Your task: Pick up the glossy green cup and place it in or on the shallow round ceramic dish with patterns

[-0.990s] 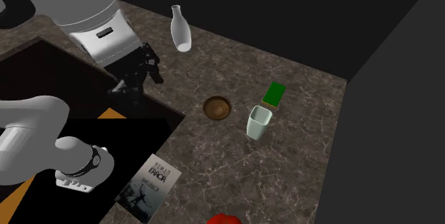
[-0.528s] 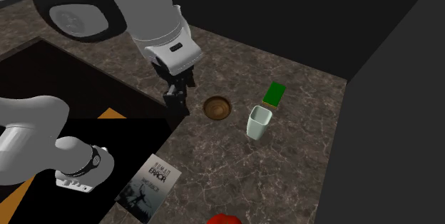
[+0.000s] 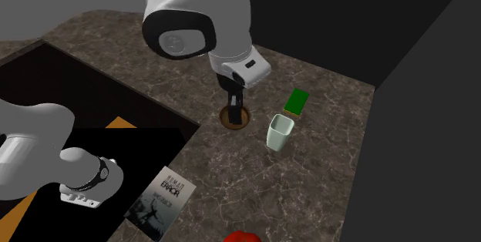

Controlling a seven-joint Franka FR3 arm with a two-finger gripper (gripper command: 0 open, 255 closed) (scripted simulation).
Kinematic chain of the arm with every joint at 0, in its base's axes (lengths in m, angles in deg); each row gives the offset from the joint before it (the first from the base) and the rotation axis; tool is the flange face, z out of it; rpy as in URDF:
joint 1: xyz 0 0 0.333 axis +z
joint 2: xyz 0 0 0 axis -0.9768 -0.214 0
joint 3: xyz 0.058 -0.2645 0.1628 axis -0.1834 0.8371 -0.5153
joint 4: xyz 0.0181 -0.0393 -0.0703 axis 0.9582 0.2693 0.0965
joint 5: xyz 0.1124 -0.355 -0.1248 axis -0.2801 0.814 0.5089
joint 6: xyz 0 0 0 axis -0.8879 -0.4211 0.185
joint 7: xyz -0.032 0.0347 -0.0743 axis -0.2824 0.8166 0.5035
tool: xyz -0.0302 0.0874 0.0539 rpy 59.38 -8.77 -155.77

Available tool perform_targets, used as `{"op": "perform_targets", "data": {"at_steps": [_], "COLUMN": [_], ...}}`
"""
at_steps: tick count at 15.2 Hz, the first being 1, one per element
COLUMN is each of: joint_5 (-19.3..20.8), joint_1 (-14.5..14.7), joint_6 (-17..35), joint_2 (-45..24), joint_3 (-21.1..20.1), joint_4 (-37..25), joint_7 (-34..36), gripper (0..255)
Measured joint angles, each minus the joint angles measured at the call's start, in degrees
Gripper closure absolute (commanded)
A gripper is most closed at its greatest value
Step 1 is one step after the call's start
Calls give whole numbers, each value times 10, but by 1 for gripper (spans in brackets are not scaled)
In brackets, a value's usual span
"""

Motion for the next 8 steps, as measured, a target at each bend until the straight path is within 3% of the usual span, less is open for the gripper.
{"op": "perform_targets", "data": {"at_steps": [8], "joint_5": [31], "joint_1": [18], "joint_6": [4], "joint_2": [-187], "joint_3": [-13], "joint_4": [-149], "joint_7": [26], "gripper": [0]}}
